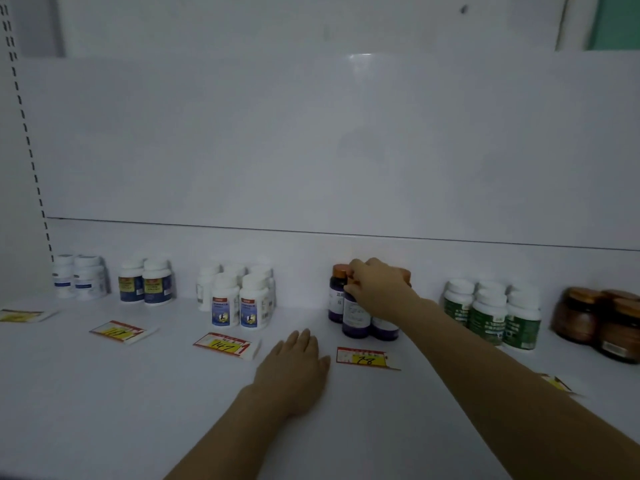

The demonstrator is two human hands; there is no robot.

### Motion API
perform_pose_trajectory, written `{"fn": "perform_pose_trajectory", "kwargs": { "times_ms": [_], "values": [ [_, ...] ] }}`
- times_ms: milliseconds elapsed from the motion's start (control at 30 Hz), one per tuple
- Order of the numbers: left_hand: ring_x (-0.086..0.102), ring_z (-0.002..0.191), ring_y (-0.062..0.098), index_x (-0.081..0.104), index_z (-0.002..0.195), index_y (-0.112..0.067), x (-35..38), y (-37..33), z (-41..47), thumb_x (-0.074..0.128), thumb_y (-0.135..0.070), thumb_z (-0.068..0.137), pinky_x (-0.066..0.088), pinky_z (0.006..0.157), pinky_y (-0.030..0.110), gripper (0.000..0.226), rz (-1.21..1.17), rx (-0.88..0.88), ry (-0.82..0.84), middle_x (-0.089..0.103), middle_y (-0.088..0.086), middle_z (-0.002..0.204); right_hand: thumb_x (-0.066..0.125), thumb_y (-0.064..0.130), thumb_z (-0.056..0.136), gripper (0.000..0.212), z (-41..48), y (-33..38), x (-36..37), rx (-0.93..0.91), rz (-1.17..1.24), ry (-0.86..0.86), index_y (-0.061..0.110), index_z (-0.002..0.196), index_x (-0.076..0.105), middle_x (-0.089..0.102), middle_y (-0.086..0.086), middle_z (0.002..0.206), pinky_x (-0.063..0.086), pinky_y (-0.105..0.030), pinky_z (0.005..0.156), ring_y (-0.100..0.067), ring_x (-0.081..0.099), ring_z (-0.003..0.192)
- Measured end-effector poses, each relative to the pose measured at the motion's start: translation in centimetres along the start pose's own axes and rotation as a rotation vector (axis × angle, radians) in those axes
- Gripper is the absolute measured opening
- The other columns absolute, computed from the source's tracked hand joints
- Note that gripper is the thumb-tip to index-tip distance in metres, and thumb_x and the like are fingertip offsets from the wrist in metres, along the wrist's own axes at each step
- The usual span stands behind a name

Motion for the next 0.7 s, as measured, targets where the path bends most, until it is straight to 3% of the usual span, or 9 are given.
{"fn": "perform_pose_trajectory", "kwargs": {
  "times_ms": [167, 300, 400, 500, 600, 700],
  "values": [
    [-0.004, 0.147, 0.017, -0.001, 0.151, -0.011, 0.2, 0.0, -0.1, 0.011, -0.041, 0.102, 0.001, 0.118, 0.032, 0.058, 0.006, 0.008, 0.006, -0.005, 0.004, 0.159, 0.043, 0.024, 0.098, 0.021, 0.0, 0.1, 0.6, 0.005, -0.013, -0.05, 0.013, 0.117, 0.044, 0.052, -0.008, 0.101, 0.041, -0.036, 0.087, -0.022, 0.048, 0.087],
    [0.0, 0.147, 0.018, 0.002, 0.151, -0.011, -0.1, 0.0, -0.3, 0.016, -0.041, 0.102, 0.002, 0.118, 0.032, 0.059, -0.06, -0.003, -0.001, -0.001, 0.005, 0.159, 0.047, 0.024, 0.097, 0.024, -0.2, 0.4, -0.2, 0.021, 0.078, -0.044, 0.015, 0.119, 0.048, 0.051, -0.007, 0.103, 0.043, -0.036, 0.088, -0.025, 0.052, 0.096],
    [0.014, 0.145, 0.019, 0.007, 0.15, -0.01, -1.7, -0.8, -0.6, 0.04, -0.039, 0.098, 0.015, 0.115, 0.029, 0.068, -0.355, -0.057, -0.065, 0.011, 0.005, 0.159, 0.052, 0.025, 0.095, 0.025, -0.4, 0.3, -1.5, 0.033, 0.275, -0.121, 0.02, 0.119, 0.054, 0.055, -0.005, 0.111, 0.046, -0.034, 0.087, -0.024, 0.053, 0.102],
    [0.037, 0.134, 0.018, 0.022, 0.146, -0.012, -4.0, -1.8, 0.0, 0.063, -0.034, 0.087, 0.035, 0.101, 0.024, 0.075, -0.708, -0.018, -0.172, 0.035, 0.004, 0.149, 0.062, 0.032, 0.09, 0.023, -0.9, 0.0, -3.3, 0.04, 0.531, -0.234, 0.023, 0.11, 0.059, 0.057, 0.005, 0.105, 0.043, -0.014, 0.065, -0.013, 0.053, 0.094],
    [0.053, 0.116, 0.016, 0.038, 0.137, -0.015, -4.7, -2.2, 0.8, 0.07, -0.024, 0.083, 0.042, 0.093, 0.024, 0.064, -1.012, 0.064, -0.217, 0.052, 0.003, 0.135, 0.065, 0.038, 0.086, 0.025, -1.5, -0.4, -3.9, 0.093, 0.788, -0.211, 0.026, 0.107, 0.057, 0.058, 0.008, 0.099, 0.04, -0.01, 0.052, -0.006, 0.056, 0.084],
    [0.06, 0.104, 0.011, 0.051, 0.128, -0.016, -4.2, -2.1, 0.6, 0.071, -0.02, 0.081, 0.045, 0.091, 0.022, 0.051, -1.101, 0.128, -0.191, 0.063, 0.001, 0.122, 0.063, 0.043, 0.086, 0.027, -1.9, -0.9, -2.7, 0.119, 0.849, -0.202, 0.026, 0.106, 0.057, 0.058, 0.014, 0.09, 0.043, -0.013, 0.058, 0.001, 0.054, 0.08]
  ]
}}
Point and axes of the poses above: each hand's wrist, its own z-axis towards the middle knuckle, its own x-axis out of the palm, y = z × x, the point moved 2 cm from there along z, towards the middle knuckle
